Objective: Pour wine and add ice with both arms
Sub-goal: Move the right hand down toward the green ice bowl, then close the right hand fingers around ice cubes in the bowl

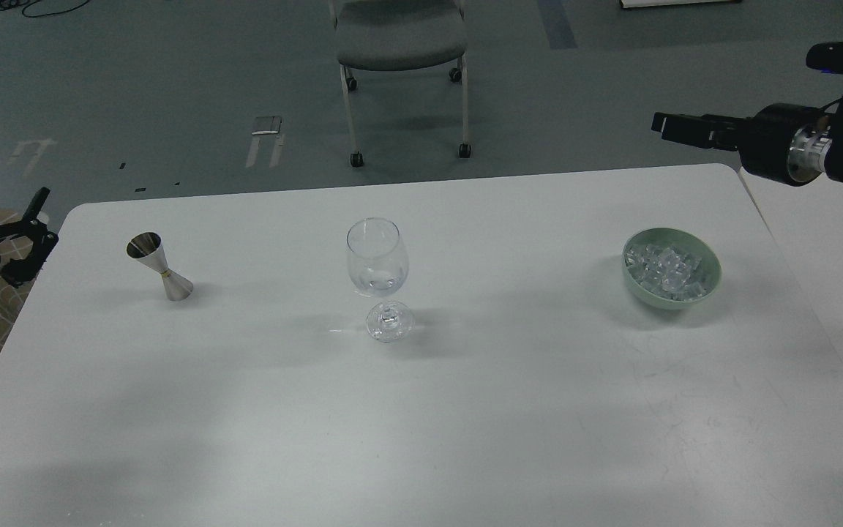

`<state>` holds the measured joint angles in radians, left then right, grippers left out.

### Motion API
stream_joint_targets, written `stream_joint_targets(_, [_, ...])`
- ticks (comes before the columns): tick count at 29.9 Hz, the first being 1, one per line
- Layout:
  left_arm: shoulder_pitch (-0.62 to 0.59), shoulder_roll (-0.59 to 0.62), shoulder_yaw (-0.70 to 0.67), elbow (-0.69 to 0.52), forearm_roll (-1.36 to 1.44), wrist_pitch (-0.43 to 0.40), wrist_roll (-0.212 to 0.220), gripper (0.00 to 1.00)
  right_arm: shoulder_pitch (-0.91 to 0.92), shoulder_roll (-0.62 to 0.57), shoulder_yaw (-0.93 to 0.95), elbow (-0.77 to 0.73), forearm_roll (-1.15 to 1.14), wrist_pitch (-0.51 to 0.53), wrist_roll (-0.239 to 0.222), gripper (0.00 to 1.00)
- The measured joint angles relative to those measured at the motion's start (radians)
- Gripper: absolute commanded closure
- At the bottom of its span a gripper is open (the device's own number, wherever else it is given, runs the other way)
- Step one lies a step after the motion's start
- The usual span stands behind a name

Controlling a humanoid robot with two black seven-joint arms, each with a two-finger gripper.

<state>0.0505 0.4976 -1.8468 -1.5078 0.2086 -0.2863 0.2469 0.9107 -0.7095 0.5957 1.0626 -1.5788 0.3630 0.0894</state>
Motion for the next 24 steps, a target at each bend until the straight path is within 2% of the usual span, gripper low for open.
stream_joint_targets(5, [-0.027,-0.002,0.000,0.024,-0.002,0.011,0.001,0.02,0.013,-0.001,-0.094,-0.009,-0.111,-0.006,-0.001,0.05])
stream_joint_targets(6, [-0.027,-0.002,0.000,0.025,-0.002,0.011,0.001,0.02,0.012,-0.001,-0.116,-0.005,-0.148,-0.007,-0.002,0.10])
stream_joint_targets(11, [-0.027,-0.005,0.001,0.026,-0.002,0.011,0.002,0.02,0.013,0.005,-0.211,0.013,-0.227,-0.007,-0.012,0.20])
stream_joint_targets(20, [-0.024,-0.017,0.002,0.026,0.001,0.010,0.004,0.02,-0.017,-0.043,-0.282,0.066,-0.242,-0.009,-0.030,0.21])
stream_joint_targets(24, [-0.021,-0.019,0.003,0.026,0.004,0.012,0.005,0.02,-0.050,-0.046,-0.283,0.076,-0.245,-0.009,-0.032,0.27])
